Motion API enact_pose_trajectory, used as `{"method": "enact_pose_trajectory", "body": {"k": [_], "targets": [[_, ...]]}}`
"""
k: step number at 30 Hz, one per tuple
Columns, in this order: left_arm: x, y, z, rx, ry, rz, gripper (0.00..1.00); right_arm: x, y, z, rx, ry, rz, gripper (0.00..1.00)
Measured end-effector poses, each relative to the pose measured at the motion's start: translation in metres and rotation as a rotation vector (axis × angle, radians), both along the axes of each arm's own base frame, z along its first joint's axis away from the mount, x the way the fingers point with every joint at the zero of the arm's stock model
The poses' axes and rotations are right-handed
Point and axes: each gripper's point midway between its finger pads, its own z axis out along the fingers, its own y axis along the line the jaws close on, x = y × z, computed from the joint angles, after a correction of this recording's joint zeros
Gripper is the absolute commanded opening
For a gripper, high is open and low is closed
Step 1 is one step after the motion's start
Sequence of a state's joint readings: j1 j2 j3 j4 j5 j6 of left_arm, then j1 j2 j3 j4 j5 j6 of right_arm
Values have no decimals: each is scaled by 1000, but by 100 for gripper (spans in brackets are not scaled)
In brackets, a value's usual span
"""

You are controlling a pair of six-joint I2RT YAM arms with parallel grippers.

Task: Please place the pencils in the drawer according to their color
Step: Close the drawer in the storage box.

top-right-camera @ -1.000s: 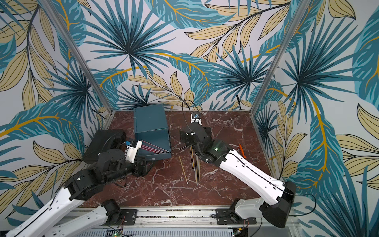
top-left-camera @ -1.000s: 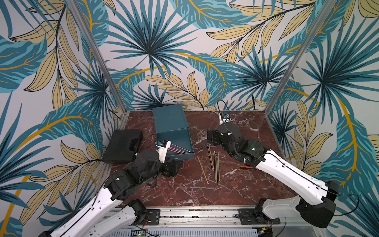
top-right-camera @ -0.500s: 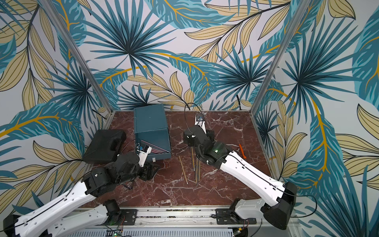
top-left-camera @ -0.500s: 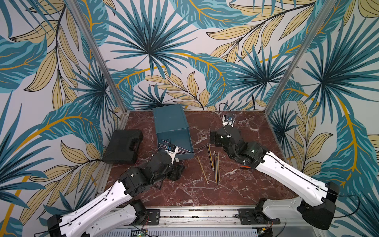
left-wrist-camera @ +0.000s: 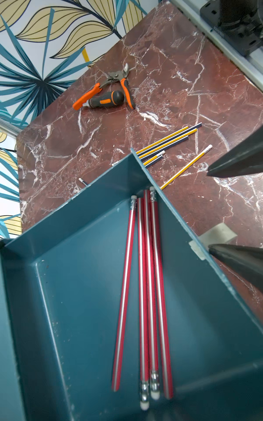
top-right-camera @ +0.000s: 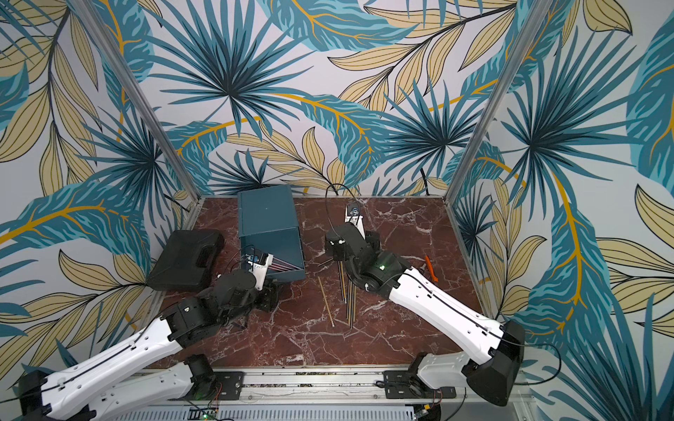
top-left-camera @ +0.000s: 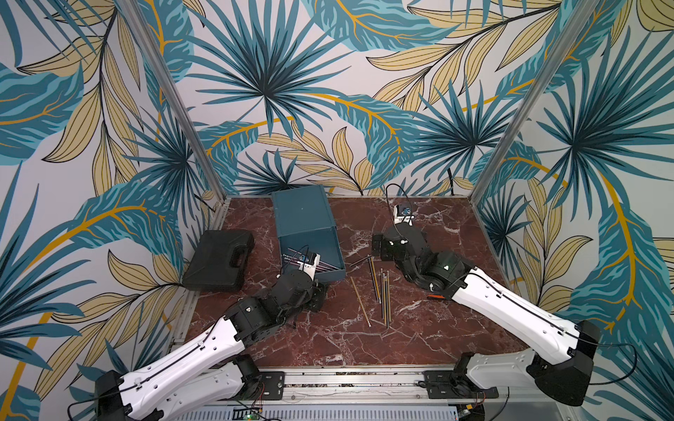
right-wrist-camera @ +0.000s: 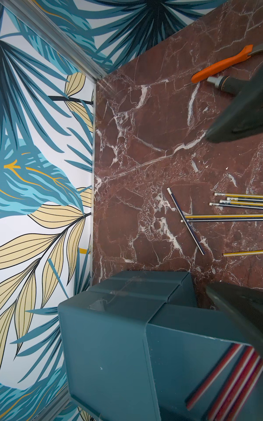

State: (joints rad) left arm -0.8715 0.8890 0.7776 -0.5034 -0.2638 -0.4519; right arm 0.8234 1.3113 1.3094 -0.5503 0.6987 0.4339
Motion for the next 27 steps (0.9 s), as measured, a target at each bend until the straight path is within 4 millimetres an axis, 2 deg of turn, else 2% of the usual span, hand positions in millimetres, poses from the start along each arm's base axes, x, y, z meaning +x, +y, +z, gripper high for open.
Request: {"method": "enact_pose_trajectory", "body": {"k": [14, 27], "targets": [[24, 6, 11, 23, -102, 75, 52, 2, 6, -7, -9, 20, 17, 99], [65, 16, 20, 39, -209, 160, 54, 4, 13, -17, -12, 48, 40, 99]]}}
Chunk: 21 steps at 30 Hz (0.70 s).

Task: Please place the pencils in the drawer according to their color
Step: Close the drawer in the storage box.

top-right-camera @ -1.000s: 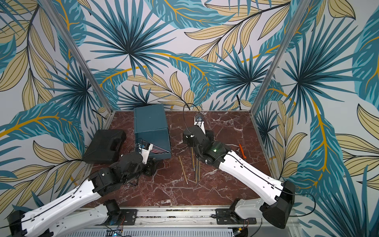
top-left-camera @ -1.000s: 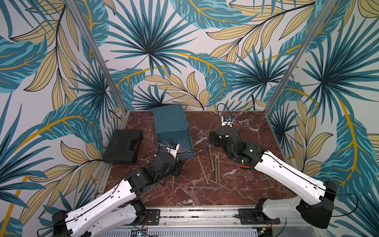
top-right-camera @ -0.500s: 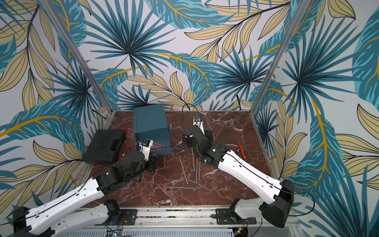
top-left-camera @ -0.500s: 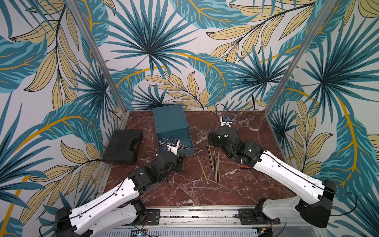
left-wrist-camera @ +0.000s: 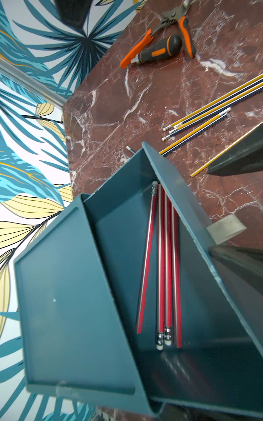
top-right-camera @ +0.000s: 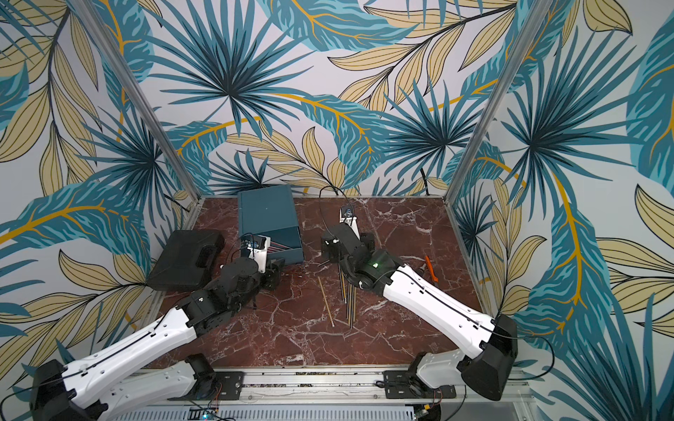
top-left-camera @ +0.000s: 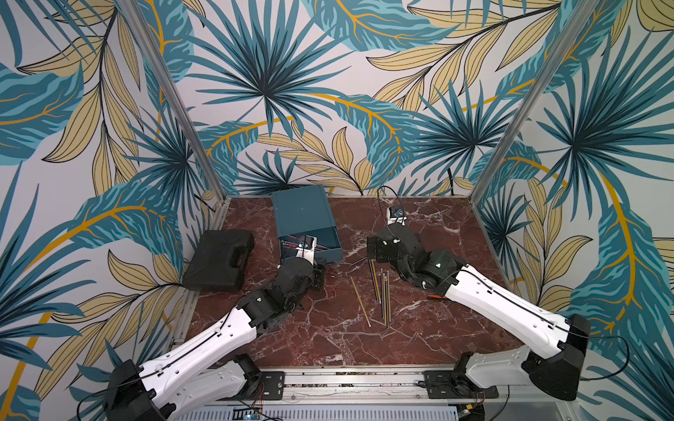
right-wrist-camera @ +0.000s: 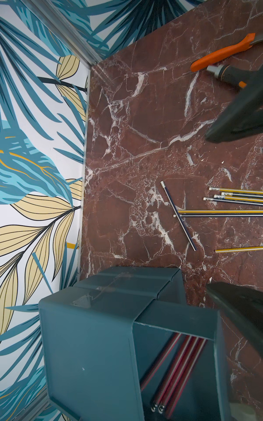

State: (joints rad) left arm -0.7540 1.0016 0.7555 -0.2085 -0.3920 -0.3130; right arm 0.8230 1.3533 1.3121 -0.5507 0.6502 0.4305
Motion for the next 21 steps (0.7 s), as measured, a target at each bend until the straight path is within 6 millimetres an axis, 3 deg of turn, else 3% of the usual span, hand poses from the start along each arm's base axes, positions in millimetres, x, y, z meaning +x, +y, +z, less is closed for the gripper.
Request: {"method": "enact_pose_trajectory", "body": {"k": [21], "targets": [[53, 25, 18, -13, -160, 159, 57, -1, 6, -4, 74, 28, 1, 99]]}}
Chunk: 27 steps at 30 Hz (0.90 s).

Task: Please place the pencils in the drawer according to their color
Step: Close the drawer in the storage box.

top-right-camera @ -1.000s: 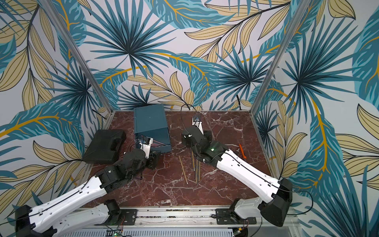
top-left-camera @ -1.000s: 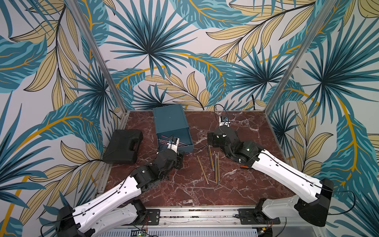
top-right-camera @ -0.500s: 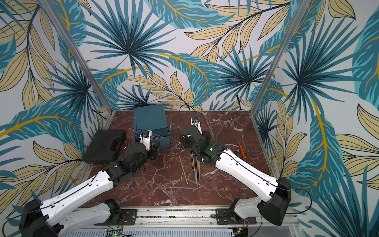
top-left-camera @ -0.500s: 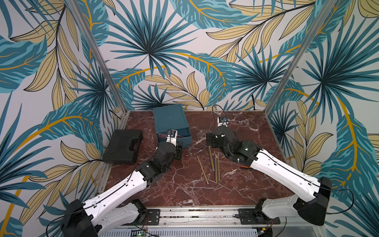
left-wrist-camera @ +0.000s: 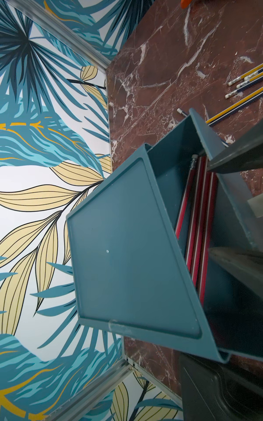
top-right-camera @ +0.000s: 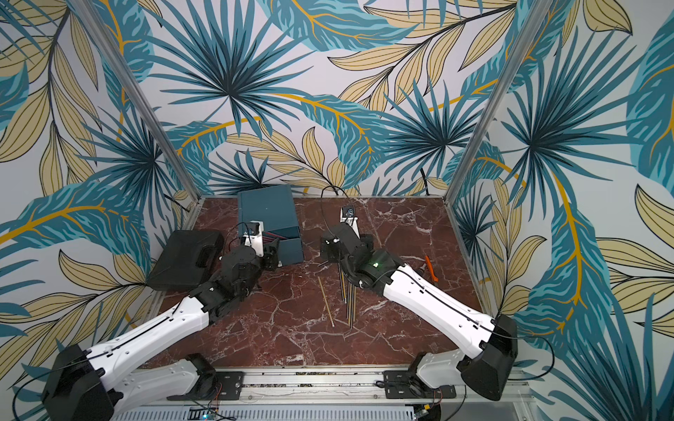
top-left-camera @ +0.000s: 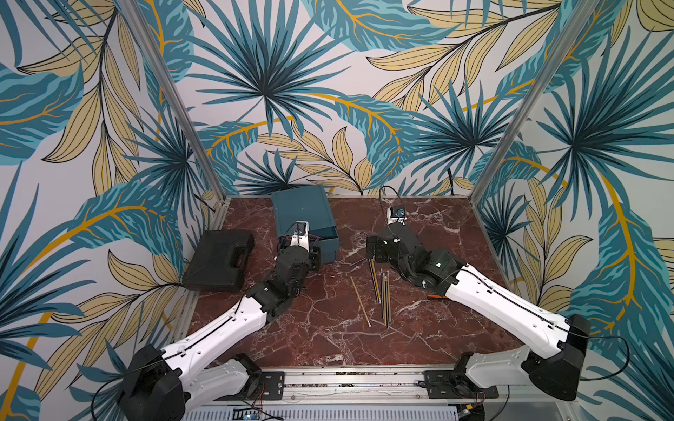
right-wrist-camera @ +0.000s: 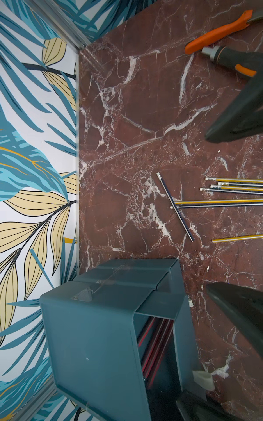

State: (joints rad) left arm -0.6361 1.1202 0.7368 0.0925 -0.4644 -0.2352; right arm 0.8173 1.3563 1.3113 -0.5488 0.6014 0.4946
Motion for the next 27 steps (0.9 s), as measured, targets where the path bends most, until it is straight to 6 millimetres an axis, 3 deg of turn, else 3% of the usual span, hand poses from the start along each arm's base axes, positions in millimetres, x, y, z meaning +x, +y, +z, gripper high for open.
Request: {"method": "enact_pose_trajectory", "body": {"k": [14, 19, 25, 27], "targets": [[10, 2, 4, -42, -23, -4, 57, 0, 12, -10, 57, 41, 33, 100], [-4, 0, 14, -75, 0, -54, 59, -1, 20, -16, 68, 64, 61, 98], [-25, -4, 52, -163, 16, -131, 58, -3, 32, -28, 79, 110, 108, 97], [-31, -6, 49, -169, 58, -152, 56, -2, 35, -34, 75, 126, 117, 97]]}}
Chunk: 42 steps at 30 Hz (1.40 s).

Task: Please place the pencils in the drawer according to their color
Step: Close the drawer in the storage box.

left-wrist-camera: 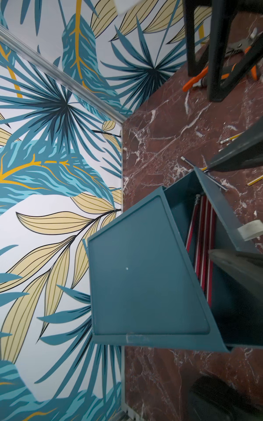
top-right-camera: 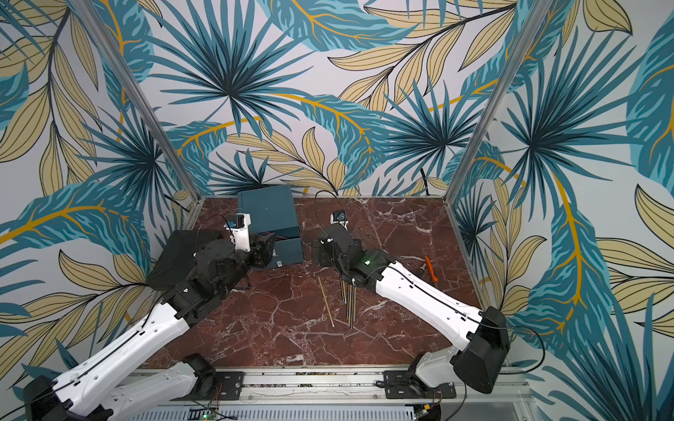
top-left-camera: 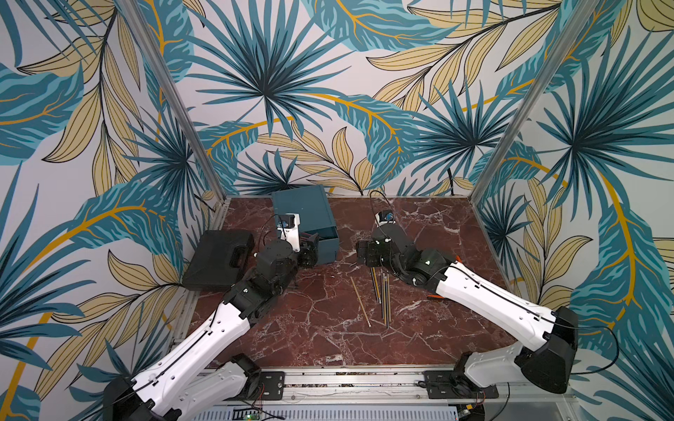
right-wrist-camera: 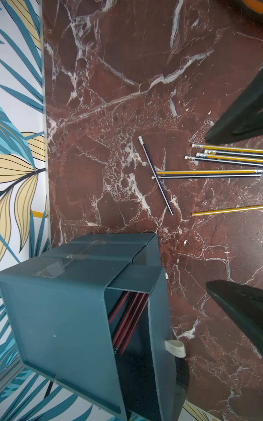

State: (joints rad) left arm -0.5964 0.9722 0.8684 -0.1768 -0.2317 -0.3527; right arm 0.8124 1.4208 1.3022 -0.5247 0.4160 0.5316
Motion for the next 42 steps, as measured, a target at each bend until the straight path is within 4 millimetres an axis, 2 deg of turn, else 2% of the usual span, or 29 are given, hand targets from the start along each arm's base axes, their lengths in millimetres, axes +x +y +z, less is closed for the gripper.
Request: {"method": "enact_pose_trajectory", "body": {"k": [8, 13, 15, 21, 25, 29, 38, 42], "targets": [[-14, 1, -62, 84, 226, -20, 51, 1, 3, -8, -11, 17, 5, 97], [-7, 5, -91, 138, 284, 16, 48, 2, 4, -10, -7, 23, -2, 96], [0, 7, -96, 149, 283, 38, 47, 2, 5, -11, 3, 28, -6, 94], [26, 14, -88, 111, 214, 98, 45, 4, 15, -15, 68, 47, -5, 87], [40, 19, -79, 81, 166, 134, 45, 3, 23, -25, 118, 71, 2, 83], [51, 21, -76, 63, 139, 152, 45, 3, 41, -38, 202, 104, 30, 81], [63, 18, -80, 45, 125, 158, 46, 8, 88, -84, 425, 177, 91, 62], [64, 16, -83, 32, 132, 154, 47, 14, 102, -102, 500, 181, 95, 59]]}}
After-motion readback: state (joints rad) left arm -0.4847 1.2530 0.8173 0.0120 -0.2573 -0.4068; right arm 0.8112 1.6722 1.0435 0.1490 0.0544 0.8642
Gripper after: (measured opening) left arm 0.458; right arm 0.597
